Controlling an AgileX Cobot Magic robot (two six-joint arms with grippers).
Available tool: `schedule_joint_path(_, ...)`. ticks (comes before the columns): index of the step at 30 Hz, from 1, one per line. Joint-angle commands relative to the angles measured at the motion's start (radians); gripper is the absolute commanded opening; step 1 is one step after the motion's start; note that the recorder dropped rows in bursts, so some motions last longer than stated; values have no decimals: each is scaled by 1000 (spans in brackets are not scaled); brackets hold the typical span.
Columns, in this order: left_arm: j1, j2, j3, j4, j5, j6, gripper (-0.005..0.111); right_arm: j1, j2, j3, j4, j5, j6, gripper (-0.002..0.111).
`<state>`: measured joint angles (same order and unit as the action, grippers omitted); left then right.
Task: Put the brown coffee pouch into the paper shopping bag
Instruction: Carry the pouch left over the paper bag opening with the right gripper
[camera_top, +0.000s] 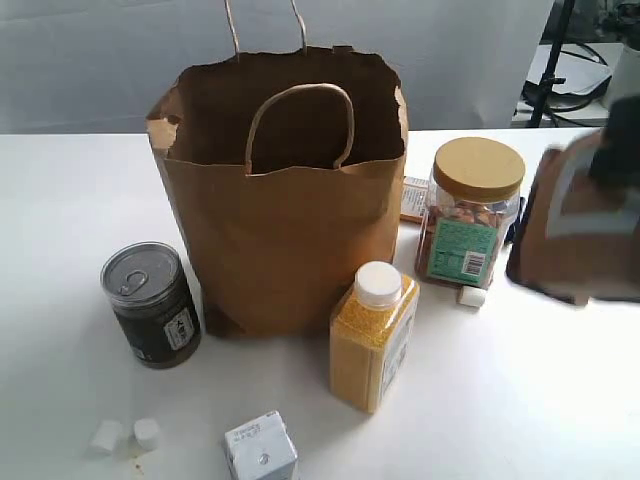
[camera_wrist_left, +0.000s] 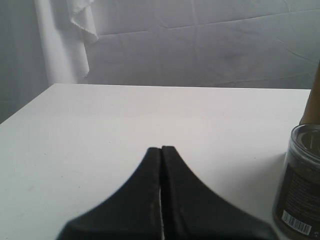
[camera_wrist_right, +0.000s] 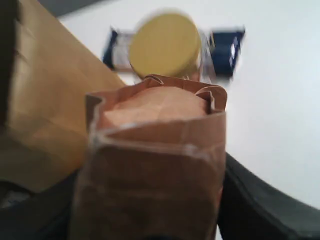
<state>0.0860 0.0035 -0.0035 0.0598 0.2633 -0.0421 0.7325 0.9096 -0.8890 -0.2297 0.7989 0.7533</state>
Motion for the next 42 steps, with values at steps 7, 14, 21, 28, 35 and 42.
schedule_joint_path(7, 4, -3, 4, 4, -4, -3, 0, 4, -73, -76, -36, -575, -93, 0)
schedule_joint_path(14, 4, -3, 4, 4, -4, -3, 0, 33, 110, -78, -17, -816, -134, 0)
schedule_joint_path(21, 4, -3, 4, 4, -4, -3, 0, 35, 348, -127, -17, -981, -123, 0)
schedule_joint_path(28, 4, -3, 4, 4, -4, -3, 0, 35, 500, -269, -17, -914, -121, 0)
schedule_joint_path(35, 4, -3, 4, 4, -4, -3, 0, 87, 591, -329, -22, -893, -96, 0)
schedule_joint_path(42, 4, -3, 4, 4, -4, -3, 0, 115, 676, -335, -45, -880, -96, 0)
